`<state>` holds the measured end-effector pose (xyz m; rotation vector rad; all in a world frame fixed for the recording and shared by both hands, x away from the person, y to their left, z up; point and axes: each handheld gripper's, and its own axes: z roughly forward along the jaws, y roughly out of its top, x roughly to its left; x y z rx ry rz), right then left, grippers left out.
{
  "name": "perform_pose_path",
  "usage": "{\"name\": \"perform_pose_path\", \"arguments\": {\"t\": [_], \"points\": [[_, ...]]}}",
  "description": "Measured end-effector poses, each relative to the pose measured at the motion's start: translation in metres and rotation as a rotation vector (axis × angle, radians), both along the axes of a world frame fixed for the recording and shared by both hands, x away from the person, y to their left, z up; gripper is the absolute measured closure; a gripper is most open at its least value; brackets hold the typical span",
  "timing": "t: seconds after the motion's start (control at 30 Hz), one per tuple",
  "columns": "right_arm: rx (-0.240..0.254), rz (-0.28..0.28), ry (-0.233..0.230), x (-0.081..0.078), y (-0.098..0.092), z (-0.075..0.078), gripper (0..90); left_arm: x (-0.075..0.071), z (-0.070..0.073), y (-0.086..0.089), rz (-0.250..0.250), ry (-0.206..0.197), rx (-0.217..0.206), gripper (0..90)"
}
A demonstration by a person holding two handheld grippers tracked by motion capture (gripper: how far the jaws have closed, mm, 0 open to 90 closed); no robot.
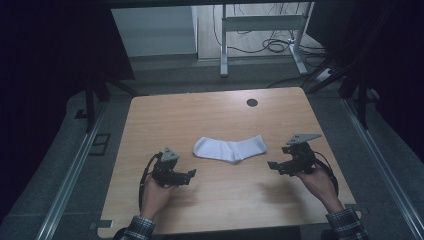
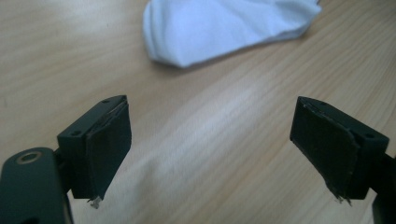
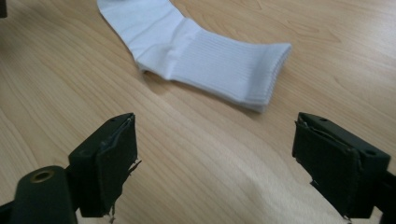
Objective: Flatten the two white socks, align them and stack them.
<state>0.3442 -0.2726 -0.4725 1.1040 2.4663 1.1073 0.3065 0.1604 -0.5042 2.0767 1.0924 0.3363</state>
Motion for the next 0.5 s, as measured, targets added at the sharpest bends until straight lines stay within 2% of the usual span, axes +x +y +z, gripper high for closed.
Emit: {"name": "perform_pose_path", "arguments": {"t": [0.2, 0.27, 0.3, 0.37, 0.43, 0.47, 0.5], "points": [[0.012, -0.011, 0.015, -0.009, -0.012, -0.012, 8.5, -0.017, -0.018, 0.009, 0.002, 0.024, 0.011, 12.9], [0.0, -0.003, 0.027, -0.011, -0.015, -0.019, 7.0, -0.022, -0.024, 0.011, -0.004, 0.033, 0.031, 12.8], [-0.002, -0.002, 0.041, -0.013, -0.017, -0.025, 6.2, -0.026, -0.028, 0.011, -0.006, 0.036, 0.055, 12.8], [-0.007, 0.003, 0.049, -0.013, -0.017, -0.029, 5.8, -0.027, -0.03, 0.012, -0.007, 0.04, 0.062, 12.8], [-0.032, 0.009, 0.065, -0.014, -0.017, -0.038, 5.0, -0.03, -0.032, 0.012, -0.009, 0.05, 0.064, 12.8], [-0.062, 0.018, 0.08, -0.014, -0.017, -0.049, 4.6, -0.031, -0.035, 0.01, -0.012, 0.053, 0.086, 12.8], [-0.062, 0.018, 0.08, -0.014, -0.017, -0.049, 4.6, -0.031, -0.035, 0.01, -0.012, 0.053, 0.086, 12.8]]}}
